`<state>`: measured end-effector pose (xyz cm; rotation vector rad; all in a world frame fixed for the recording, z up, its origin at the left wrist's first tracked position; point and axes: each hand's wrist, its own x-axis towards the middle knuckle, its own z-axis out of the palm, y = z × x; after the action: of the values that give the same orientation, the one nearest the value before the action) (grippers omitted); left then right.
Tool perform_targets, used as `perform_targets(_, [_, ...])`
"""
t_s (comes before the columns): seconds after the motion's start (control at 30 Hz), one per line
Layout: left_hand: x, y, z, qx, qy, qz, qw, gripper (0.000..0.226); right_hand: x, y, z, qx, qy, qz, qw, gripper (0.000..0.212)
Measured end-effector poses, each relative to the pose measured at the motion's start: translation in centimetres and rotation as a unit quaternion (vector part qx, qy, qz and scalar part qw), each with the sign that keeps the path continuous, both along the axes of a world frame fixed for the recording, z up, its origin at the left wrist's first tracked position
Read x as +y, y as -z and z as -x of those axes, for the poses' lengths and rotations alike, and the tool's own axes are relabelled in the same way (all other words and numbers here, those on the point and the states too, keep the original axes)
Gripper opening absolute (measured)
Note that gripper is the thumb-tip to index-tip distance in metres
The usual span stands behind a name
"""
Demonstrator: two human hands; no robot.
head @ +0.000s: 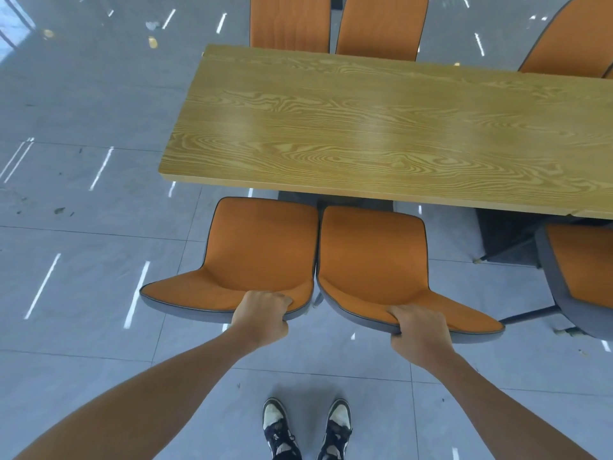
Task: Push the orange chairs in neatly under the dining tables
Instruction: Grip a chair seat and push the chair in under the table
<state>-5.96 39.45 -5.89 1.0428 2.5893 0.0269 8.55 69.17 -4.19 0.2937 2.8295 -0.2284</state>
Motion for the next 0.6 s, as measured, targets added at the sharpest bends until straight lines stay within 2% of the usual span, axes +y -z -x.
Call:
perform_targets(0.5, [0.31, -0.43, 0.15, -0.01, -0.006, 0.01, 1.0, 0.012, 0.3, 0.57, -0.21, 0.023, 0.005, -0.003, 1.0, 0.014])
perform_targets(0.6, [0.42, -0.46, 0.16, -0.007, 0.002, 0.021, 1.0, 0.01, 0.05, 0.35, -0.17, 0.016, 0.003, -0.016, 1.0, 0.031])
